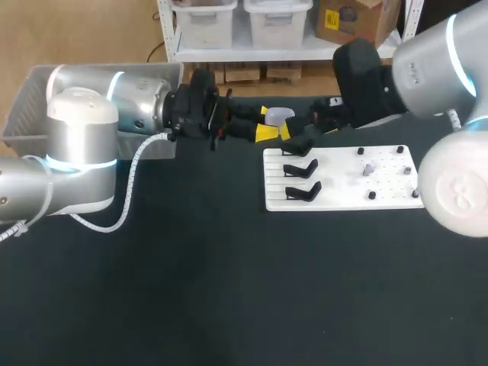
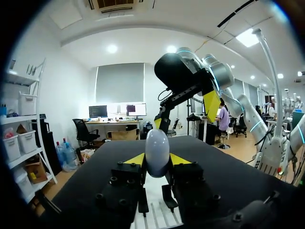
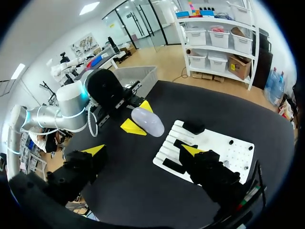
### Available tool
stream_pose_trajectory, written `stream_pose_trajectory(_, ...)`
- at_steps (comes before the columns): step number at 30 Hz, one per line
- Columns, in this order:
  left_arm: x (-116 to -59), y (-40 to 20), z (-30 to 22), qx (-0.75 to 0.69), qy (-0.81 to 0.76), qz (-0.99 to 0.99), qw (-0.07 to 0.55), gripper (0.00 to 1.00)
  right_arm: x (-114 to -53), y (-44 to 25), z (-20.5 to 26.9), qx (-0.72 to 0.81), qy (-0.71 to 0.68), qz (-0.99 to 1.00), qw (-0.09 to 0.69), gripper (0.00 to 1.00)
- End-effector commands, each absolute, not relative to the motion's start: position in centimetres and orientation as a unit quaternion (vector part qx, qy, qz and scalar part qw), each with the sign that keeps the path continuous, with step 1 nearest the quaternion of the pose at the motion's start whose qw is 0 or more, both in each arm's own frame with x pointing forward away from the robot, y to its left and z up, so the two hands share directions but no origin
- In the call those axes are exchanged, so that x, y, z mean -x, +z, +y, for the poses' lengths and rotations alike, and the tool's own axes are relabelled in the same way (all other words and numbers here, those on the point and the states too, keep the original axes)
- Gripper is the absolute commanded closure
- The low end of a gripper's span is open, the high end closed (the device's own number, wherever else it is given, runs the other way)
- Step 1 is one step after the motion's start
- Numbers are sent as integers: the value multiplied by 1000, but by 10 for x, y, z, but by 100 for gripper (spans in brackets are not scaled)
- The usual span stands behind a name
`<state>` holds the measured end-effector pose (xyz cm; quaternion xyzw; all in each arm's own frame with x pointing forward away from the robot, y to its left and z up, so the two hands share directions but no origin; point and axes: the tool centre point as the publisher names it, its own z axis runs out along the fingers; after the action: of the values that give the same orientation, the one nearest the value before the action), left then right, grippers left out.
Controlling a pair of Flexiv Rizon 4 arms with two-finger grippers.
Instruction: Pick up each earbud case from the left stands, insert the matching earbuds, close the lid, and place the case in the box.
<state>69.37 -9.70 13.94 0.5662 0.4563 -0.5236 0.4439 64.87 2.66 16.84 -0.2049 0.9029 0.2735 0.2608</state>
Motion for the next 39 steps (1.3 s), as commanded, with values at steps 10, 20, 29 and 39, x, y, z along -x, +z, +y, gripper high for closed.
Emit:
stream_pose_trajectory(10,-692,139,-96,-565,-522,457,446,100,-673,154,30,187,265,915,242,0)
stream_pose_trajectory(20,-692,139,-96,-565,-522,457,446,100,-682,145,26,174,264,919,234,0)
stream_pose_trajectory(29,-692,139,-96,-565,-522,457,446,100,-688,142,25,166,261,921,235,0)
stream_pose_trajectory(39,-692,139,-96,-565,-522,457,446,100,-694,147,21,156,255,922,247,0)
